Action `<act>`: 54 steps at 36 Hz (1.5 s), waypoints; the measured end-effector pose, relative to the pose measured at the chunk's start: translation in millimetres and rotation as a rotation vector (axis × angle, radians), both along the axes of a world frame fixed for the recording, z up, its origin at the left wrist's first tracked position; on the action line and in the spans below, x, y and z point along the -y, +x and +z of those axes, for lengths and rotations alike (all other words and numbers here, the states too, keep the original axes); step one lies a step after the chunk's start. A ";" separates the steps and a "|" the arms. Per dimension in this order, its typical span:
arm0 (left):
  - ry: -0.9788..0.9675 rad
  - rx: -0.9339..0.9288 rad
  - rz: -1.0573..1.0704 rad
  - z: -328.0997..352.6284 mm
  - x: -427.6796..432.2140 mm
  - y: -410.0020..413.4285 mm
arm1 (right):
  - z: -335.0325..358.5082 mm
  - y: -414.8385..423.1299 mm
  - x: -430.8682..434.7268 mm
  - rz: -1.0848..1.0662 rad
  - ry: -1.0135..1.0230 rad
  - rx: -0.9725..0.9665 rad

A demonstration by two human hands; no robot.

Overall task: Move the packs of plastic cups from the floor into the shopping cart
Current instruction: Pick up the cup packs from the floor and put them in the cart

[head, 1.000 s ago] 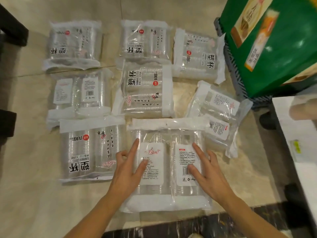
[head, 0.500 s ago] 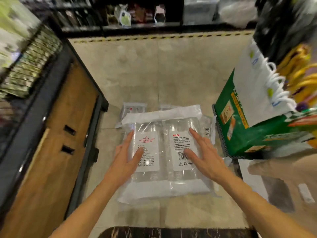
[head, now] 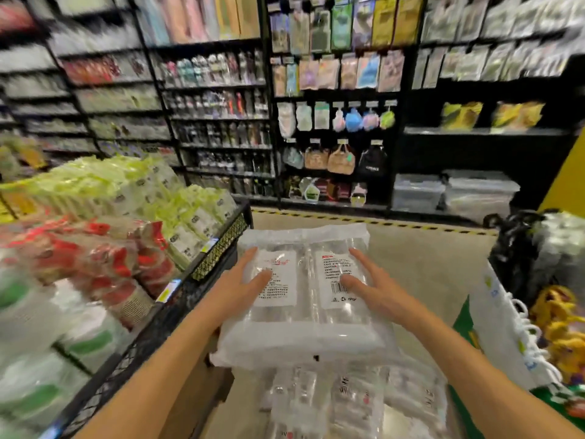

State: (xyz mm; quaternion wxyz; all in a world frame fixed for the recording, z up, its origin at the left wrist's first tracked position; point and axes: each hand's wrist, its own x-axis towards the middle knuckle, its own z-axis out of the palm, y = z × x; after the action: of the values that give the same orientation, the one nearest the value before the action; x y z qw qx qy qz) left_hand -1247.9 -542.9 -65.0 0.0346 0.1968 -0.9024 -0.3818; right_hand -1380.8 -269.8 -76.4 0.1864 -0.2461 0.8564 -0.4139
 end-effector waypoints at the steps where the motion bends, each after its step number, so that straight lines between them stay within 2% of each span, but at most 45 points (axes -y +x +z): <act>1: -0.003 0.000 0.038 7.6 2.8 5.7 | 9.7 3.5 6.2 0.012 -0.001 -0.002; 9: -0.083 -0.035 0.284 43.6 13.4 69.8 | 50.4 7.1 68.8 0.245 -0.013 -0.007; 15: -0.069 -0.041 0.552 55.0 2.8 137.1 | 62.5 20.3 130.2 0.517 -0.022 -0.038; 25: -0.008 -0.054 1.003 66.0 -26.7 276.2 | 67.2 114.4 215.4 0.983 -0.074 -0.073; 29: -0.063 -0.017 1.138 62.4 -39.0 338.7 | 68.4 169.5 242.4 1.129 -0.064 -0.091; 36: -0.009 -0.063 1.415 57.8 -73.5 443.4 | 73.4 284.5 273.7 1.361 -0.091 -0.100; 39: -0.050 -0.032 1.507 56.7 -91.4 492.5 | 77.2 342.1 280.4 1.444 -0.064 -0.092; 43: -0.054 -0.022 1.604 53.2 -118.6 561.1 | 74.2 422.5 285.9 1.540 -0.091 -0.054; 54: -0.058 0.015 1.891 37.8 -212.5 751.2 | 60.6 658.5 261.7 1.818 -0.047 -0.124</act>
State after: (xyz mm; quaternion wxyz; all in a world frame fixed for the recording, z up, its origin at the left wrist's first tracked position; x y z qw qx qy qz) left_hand -496.7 -330.3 -27.2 0.3288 0.8482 -0.3781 -0.1717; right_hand -722.3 -531.6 -15.8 0.3895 -0.8519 0.3321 -0.1109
